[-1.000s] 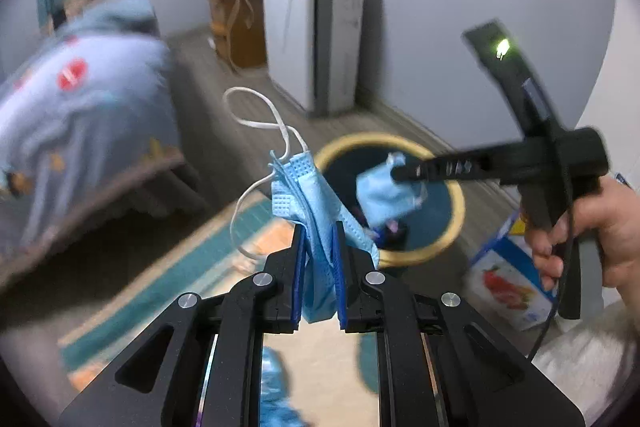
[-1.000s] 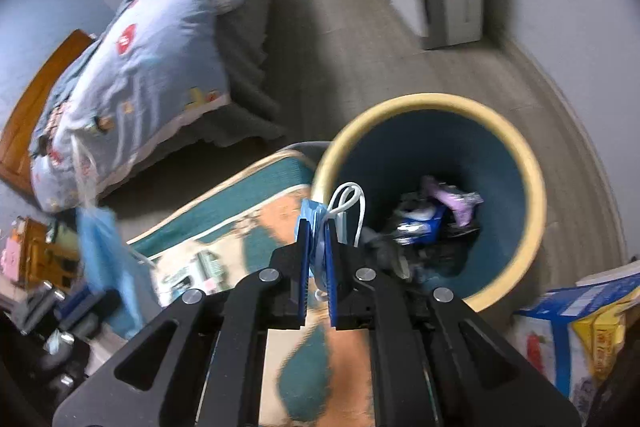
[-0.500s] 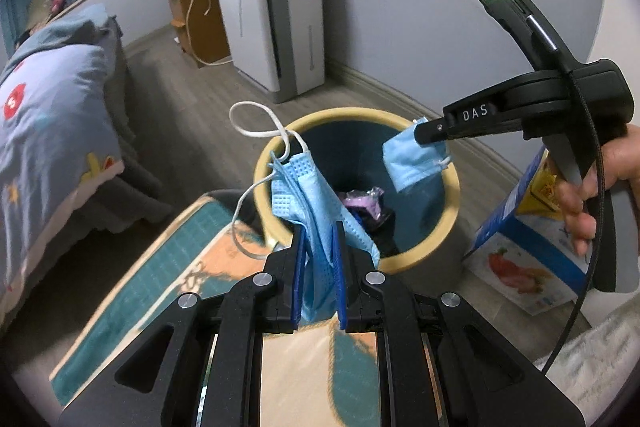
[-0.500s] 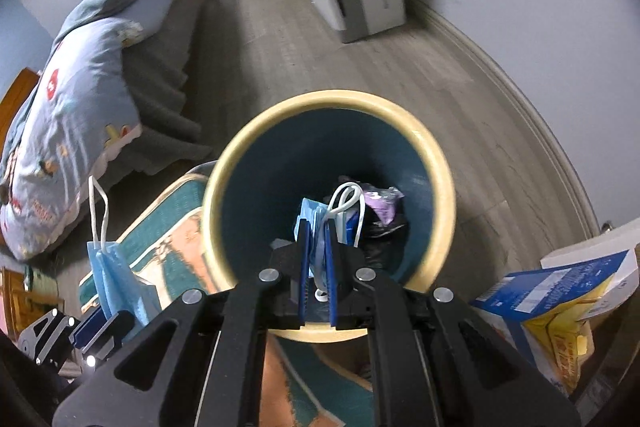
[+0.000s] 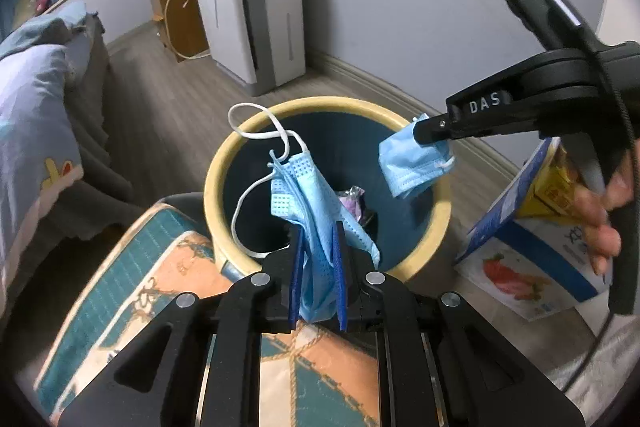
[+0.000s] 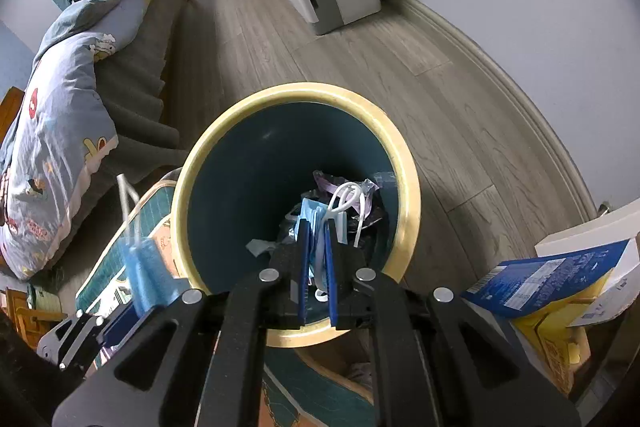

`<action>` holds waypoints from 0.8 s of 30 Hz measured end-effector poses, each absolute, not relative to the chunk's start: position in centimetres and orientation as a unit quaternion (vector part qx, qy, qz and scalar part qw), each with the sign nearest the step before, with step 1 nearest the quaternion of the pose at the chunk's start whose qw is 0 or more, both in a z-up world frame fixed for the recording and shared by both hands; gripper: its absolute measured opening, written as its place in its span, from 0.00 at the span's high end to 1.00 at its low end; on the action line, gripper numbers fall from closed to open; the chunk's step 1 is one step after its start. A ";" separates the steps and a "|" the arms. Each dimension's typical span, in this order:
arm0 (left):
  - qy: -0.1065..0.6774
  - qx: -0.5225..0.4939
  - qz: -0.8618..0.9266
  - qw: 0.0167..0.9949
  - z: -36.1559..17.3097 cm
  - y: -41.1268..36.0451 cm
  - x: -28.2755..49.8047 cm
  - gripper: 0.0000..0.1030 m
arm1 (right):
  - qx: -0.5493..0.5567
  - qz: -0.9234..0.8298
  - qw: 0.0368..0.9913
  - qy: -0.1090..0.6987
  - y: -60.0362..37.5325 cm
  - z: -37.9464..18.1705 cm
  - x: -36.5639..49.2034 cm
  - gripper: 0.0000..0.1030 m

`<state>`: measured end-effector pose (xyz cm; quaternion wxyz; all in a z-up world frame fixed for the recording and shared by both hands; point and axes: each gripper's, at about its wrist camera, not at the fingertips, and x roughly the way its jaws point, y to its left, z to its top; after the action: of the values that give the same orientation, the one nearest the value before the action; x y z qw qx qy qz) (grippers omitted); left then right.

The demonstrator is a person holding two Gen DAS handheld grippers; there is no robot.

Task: Collect trash
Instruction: 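Carry both blue masks over the bin and open both grippers, then move both grippers back over the cushion toward the remaining trash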

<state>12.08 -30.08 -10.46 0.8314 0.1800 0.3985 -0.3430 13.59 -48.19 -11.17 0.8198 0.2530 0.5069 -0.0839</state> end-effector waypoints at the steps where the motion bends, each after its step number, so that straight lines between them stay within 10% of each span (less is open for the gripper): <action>1: 0.399 0.179 -0.342 0.832 -10.5 -30.2 12.2 0.87 | 0.252 -0.081 0.822 0.505 -48.1 -11.1 13.7 0.93; 13: 0.352 0.165 -0.326 0.862 -9.4 -30.5 12.8 0.79 | 0.253 -0.050 0.866 0.429 -47.8 -8.3 13.5 0.89; 17: 0.343 0.152 -0.304 0.876 -9.2 -29.8 12.9 0.25 | 0.246 -0.059 0.869 0.425 -47.8 -8.0 13.6 0.45; 24: 0.354 0.165 -0.281 0.877 -9.1 -28.6 13.2 0.09 | 0.252 -0.062 0.863 0.434 -47.8 -8.1 13.9 0.07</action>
<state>13.16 -28.65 -9.10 0.8766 0.1648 0.3542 -0.2811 13.85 -47.79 -8.11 0.8629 0.2520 0.4336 -0.0620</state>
